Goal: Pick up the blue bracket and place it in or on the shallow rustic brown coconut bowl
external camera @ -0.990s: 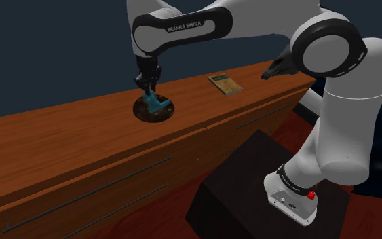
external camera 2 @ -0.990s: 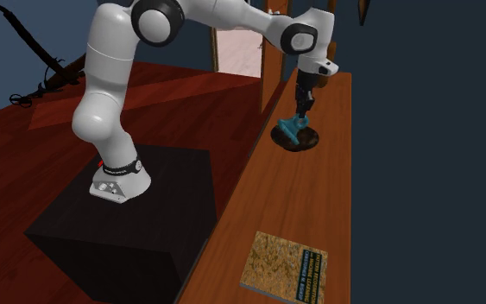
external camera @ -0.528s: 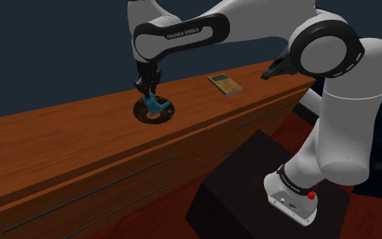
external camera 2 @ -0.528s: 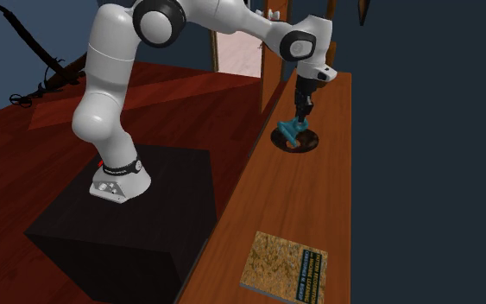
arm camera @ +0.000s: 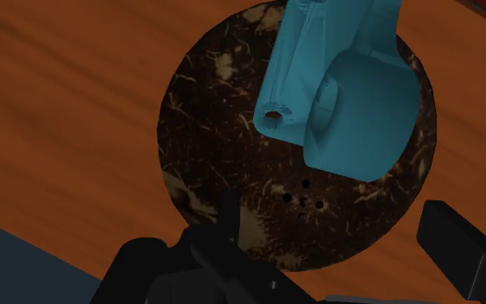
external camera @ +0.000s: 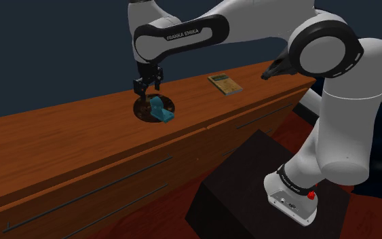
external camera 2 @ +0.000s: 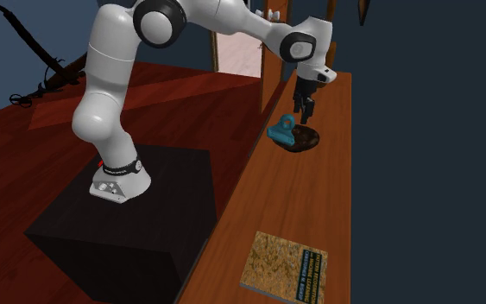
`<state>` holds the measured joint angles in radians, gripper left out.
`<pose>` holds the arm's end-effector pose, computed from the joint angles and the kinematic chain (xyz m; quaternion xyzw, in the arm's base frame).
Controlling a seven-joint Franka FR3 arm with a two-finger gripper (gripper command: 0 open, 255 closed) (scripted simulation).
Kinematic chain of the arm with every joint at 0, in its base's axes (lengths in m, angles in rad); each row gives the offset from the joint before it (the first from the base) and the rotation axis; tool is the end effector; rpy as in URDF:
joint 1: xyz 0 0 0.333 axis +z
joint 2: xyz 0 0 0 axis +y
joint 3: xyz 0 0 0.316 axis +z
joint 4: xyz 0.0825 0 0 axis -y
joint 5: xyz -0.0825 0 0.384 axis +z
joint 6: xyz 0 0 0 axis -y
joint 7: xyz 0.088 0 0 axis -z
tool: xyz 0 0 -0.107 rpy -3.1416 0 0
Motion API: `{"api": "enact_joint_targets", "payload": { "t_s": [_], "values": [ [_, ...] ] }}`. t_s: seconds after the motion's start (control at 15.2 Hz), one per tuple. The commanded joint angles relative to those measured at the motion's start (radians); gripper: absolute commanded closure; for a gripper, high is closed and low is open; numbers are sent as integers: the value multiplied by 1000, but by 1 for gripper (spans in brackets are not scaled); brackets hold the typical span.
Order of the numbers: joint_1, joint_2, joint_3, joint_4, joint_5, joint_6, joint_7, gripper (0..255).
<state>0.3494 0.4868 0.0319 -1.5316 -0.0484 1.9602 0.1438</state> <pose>0.6374 0.2488 0.3701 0.9914 0.1265 -0.0242 0.0216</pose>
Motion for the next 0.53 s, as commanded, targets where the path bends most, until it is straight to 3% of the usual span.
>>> {"api": "enact_joint_targets", "payload": {
  "t_s": [0.0, 0.33, 0.46],
  "values": [
    [0, 0, 0, 0, 0, 0, 0, 0],
    [3, -21, 2, 96, 2, -117, -1, 0],
    [3, -21, 2, 95, 2, -117, -1, 0]
  ]
}}
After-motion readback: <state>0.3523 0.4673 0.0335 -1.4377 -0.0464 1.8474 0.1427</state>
